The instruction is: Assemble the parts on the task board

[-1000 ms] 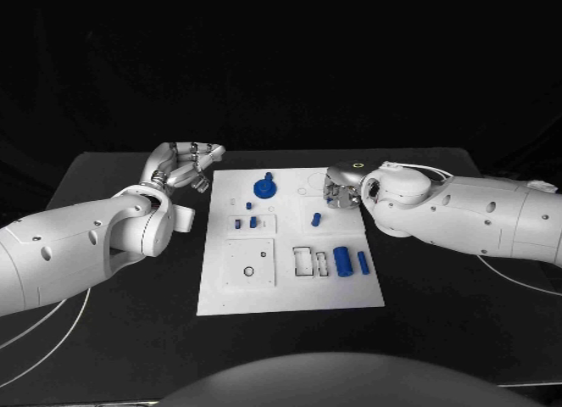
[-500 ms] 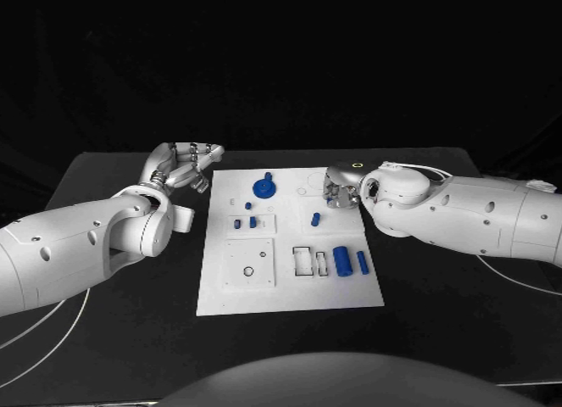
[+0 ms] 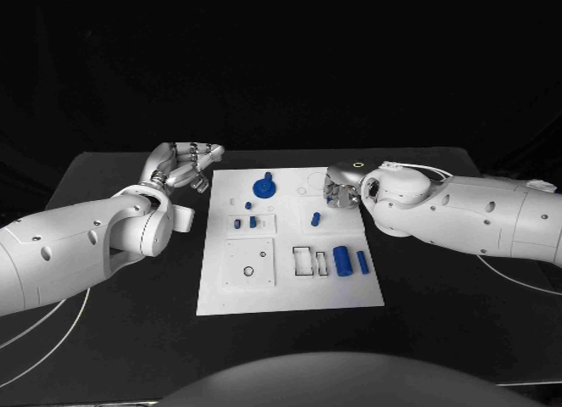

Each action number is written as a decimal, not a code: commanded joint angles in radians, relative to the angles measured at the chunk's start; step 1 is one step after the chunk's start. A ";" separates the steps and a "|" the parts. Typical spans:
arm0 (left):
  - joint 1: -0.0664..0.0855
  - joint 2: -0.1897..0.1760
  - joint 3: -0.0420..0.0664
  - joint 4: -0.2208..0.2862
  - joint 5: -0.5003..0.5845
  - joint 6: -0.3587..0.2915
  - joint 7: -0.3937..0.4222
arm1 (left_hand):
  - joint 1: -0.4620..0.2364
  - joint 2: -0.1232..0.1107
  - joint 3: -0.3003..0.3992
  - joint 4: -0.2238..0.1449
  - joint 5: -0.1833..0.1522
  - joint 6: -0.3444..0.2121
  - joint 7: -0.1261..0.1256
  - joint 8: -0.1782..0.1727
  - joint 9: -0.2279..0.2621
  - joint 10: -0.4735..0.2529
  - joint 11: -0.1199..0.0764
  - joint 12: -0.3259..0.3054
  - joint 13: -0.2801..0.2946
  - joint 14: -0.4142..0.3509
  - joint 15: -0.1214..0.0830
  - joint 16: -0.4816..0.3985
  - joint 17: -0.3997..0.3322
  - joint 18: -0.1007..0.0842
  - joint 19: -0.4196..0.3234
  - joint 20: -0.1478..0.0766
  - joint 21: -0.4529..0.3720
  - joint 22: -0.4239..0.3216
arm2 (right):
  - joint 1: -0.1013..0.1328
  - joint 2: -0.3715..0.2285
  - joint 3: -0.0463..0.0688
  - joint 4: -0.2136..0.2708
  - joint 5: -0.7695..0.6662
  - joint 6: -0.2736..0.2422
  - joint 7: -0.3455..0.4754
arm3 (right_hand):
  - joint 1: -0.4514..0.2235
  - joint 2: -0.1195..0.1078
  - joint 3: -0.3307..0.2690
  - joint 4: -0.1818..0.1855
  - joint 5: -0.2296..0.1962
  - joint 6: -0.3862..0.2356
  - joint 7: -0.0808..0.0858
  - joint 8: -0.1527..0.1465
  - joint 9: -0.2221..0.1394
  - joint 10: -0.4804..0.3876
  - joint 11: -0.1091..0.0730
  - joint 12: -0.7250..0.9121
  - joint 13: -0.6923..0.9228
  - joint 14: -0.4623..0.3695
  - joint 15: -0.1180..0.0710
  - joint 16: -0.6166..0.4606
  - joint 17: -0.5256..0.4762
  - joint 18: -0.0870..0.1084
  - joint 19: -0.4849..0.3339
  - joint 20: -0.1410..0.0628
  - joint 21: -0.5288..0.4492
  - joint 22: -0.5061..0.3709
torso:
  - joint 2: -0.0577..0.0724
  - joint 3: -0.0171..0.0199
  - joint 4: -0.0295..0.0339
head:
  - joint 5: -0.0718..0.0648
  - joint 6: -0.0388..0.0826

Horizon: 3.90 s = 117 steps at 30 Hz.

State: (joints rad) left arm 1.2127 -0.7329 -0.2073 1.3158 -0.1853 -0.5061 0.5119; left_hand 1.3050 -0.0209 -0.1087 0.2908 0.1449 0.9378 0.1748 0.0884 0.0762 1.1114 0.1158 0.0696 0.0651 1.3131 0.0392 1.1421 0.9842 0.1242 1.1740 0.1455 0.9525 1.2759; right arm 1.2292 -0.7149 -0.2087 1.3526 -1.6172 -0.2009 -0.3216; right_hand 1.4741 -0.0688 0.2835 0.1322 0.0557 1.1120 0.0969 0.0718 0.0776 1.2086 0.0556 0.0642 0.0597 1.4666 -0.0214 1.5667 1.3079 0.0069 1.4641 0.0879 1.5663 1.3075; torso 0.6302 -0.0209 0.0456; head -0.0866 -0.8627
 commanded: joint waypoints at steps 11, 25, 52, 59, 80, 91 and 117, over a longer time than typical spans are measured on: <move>0.000 0.004 0.000 0.001 0.003 0.017 0.005 | -0.003 0.011 -0.007 0.001 0.004 -0.003 -0.007 0.004 0.001 0.003 -0.007 0.001 0.002 -0.008 0.000 -0.006 -0.004 0.006 -0.010 0.002 -0.007 -0.002 | -0.012 -0.002 -0.007 0.000 -0.002 0.048 -0.010 | 0.009 0.019 0.019 -0.015 -0.004 0.070 -0.005 0.027 0.016 0.055 -0.012 0.007 0.002 0.104 -0.006 0.004 0.263 -0.007 0.107 -0.002 0.004 0.263 | 0.000 -0.0005 0.0010 | -0.001 0.000; 0.000 0.002 0.000 0.002 0.003 0.018 0.005 | -0.003 0.013 -0.007 0.002 0.004 -0.003 -0.007 0.004 0.001 0.003 -0.007 0.001 0.002 -0.008 0.000 -0.007 -0.004 0.007 -0.011 0.002 -0.008 -0.003 | -0.011 -0.027 -0.001 0.025 0.012 -0.070 0.009 | 0.008 0.018 0.017 -0.017 -0.004 0.075 -0.005 0.029 0.018 0.061 -0.013 0.006 0.002 0.104 -0.007 0.004 0.263 -0.007 0.107 -0.003 0.004 0.263 | -0.001 0.0002 0.0008 | 0.006 0.004; 0.000 0.010 0.000 -0.006 0.003 0.019 0.004 | -0.002 0.015 -0.008 0.002 0.004 -0.003 -0.007 0.004 0.001 0.003 -0.007 0.001 0.002 -0.009 0.000 -0.008 -0.006 0.007 -0.013 0.002 -0.009 -0.003 | 0.077 -0.108 0.012 0.167 0.081 -0.137 0.026 | 0.008 0.018 0.017 -0.019 -0.004 0.074 0.000 0.026 0.018 0.062 -0.009 0.001 0.001 0.104 0.000 0.004 0.263 -0.007 0.107 -0.001 0.004 0.263 | 0.001 0.0001 0.0016 | 0.009 0.007; -0.001 0.014 0.000 -0.018 0.003 0.018 0.004 | -0.002 0.016 -0.008 0.001 0.004 -0.003 -0.007 0.004 0.001 0.003 -0.007 0.001 0.002 -0.010 0.000 -0.009 -0.007 0.007 -0.014 0.002 -0.010 -0.003 | 0.078 -0.094 0.012 0.207 0.091 -0.136 0.045 | 0.010 0.017 0.018 -0.020 -0.003 0.072 0.002 0.023 0.018 0.061 -0.007 -0.001 0.000 0.104 0.003 0.004 0.263 -0.007 0.107 0.001 0.004 0.263 | 0.000 0.0002 0.0013 | 0.016 0.001; -0.001 0.027 0.000 -0.035 0.003 0.023 0.003 | -0.001 0.017 -0.009 0.001 0.005 -0.003 -0.007 0.004 0.001 0.003 -0.007 0.001 0.002 -0.010 0.000 -0.009 -0.007 0.007 -0.014 0.002 -0.009 -0.003 | 0.061 0.024 0.011 0.301 -0.093 -0.054 0.092 | 0.016 0.019 0.023 -0.025 -0.002 0.065 0.010 0.015 0.017 0.053 0.000 -0.004 0.000 0.104 0.012 0.004 0.263 -0.007 0.107 0.008 0.004 0.263 | 0.000 -0.0010 0.0025 | 0.054 -0.010; -0.001 0.029 -0.001 -0.040 0.002 0.024 0.003 | -0.001 0.017 -0.009 0.001 0.005 -0.003 -0.007 0.004 0.001 0.003 -0.007 0.001 0.002 -0.010 0.000 -0.009 -0.007 0.007 -0.014 0.002 -0.009 -0.003 | 0.037 0.053 0.011 0.307 -0.145 0.013 0.091 | 0.016 0.020 0.025 -0.026 -0.002 0.062 0.011 0.013 0.016 0.049 0.001 -0.005 0.000 0.104 0.013 0.004 0.263 -0.007 0.107 0.009 0.004 0.263 | 0.001 -0.0007 -0.0002 | 0.069 -0.010; -0.001 0.023 -0.001 -0.035 -0.001 0.025 0.004 | 0.000 0.019 -0.009 0.001 0.005 -0.004 -0.006 0.004 0.001 0.003 -0.006 0.001 0.001 -0.011 0.000 -0.010 -0.008 0.007 -0.015 0.002 -0.010 -0.003 | -0.035 0.109 0.008 0.254 -0.164 0.092 0.125 | 0.015 0.022 0.027 -0.026 -0.002 0.057 0.012 0.009 0.015 0.043 0.002 -0.005 0.000 0.104 0.014 0.004 0.263 -0.007 0.107 0.011 0.004 0.263 | 0.000 -0.0008 -0.0001 | 0.057 -0.010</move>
State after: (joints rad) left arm 1.2115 -0.7104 -0.2085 1.2774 -0.1859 -0.4963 0.5086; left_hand 1.3051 -0.0132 -0.1113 0.2934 0.1448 0.9342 0.1713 0.0884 0.0762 1.1114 0.1158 0.0696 0.0652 1.3060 0.0391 1.1353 0.9775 0.1242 1.1637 0.1487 0.9469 1.2747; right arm 1.1958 -0.6082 -0.2003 1.6100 -1.7666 -0.1308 -0.2128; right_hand 1.4913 -0.0541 0.3064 0.1089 0.0502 1.1695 0.1020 0.0747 0.0922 1.2552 0.0566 0.0654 0.0607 1.4665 -0.0143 1.5667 1.3077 0.0069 1.4679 0.0916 1.5663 1.3073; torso 0.6298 -0.0213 0.0456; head -0.0291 -0.8728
